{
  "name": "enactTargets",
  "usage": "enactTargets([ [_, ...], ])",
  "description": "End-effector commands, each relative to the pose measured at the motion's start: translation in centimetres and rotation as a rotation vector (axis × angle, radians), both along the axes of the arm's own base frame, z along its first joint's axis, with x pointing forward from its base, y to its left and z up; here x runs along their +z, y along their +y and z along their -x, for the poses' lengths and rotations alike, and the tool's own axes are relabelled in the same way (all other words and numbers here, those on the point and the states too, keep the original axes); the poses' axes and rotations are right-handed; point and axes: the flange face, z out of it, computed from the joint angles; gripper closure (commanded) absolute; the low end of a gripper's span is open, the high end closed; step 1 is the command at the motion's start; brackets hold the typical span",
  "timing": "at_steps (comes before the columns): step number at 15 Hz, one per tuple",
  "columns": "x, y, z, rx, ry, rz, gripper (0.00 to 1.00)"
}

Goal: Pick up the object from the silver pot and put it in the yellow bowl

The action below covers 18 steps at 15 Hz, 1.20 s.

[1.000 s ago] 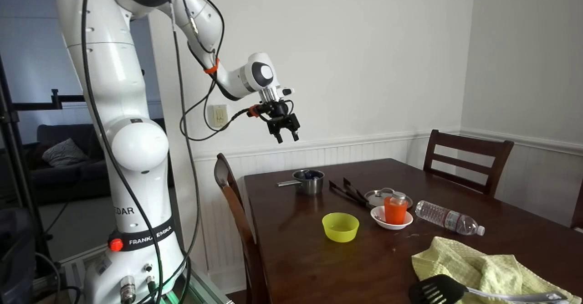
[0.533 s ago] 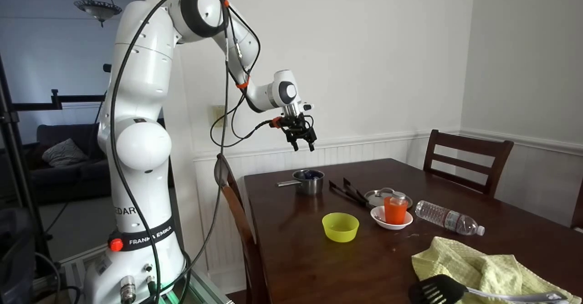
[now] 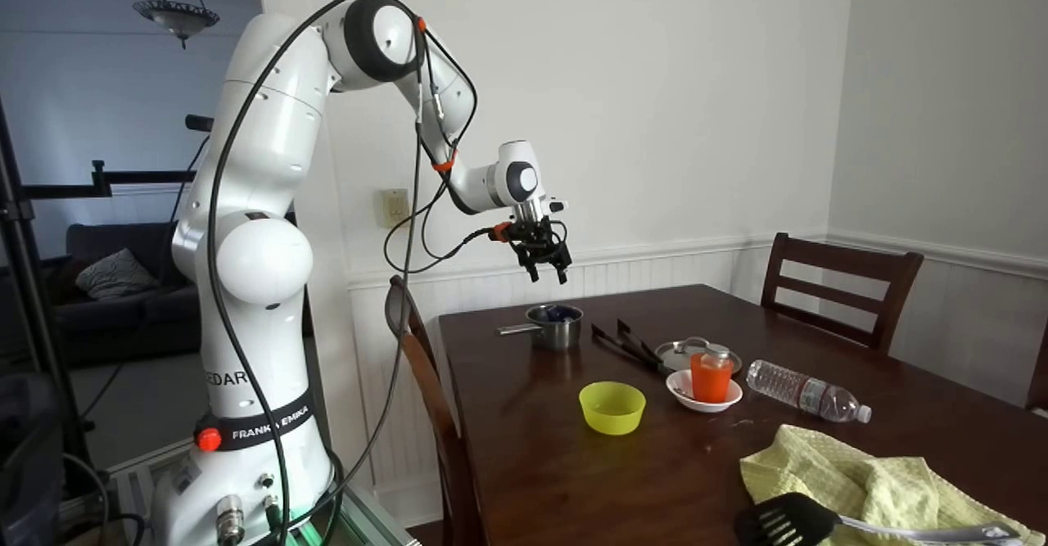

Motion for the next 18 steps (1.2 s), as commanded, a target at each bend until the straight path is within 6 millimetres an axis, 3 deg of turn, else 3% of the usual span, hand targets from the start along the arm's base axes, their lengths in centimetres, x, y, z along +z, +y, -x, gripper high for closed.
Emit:
enactTargets([
  [1, -5.3, -0.9, -3.6, 0.028, 0.009, 0.009, 0.00],
  [3, -7.3, -1.0, -5.3, 0.065, 0.013, 0.002, 0.00],
  [5, -8.6, 0.2, -6.6, 0.121, 0.016, -0.010, 0.00],
  [12, -7.2, 4.3, -8.5, 0.250, -0.016, -0.049, 0.00],
  [16, -8.5, 4.6, -8.7, 0.229, 0.029, -0.048, 0.02],
  [18, -9.2, 4.4, -8.7, 0.214, 0.051, -0.036, 0.13],
])
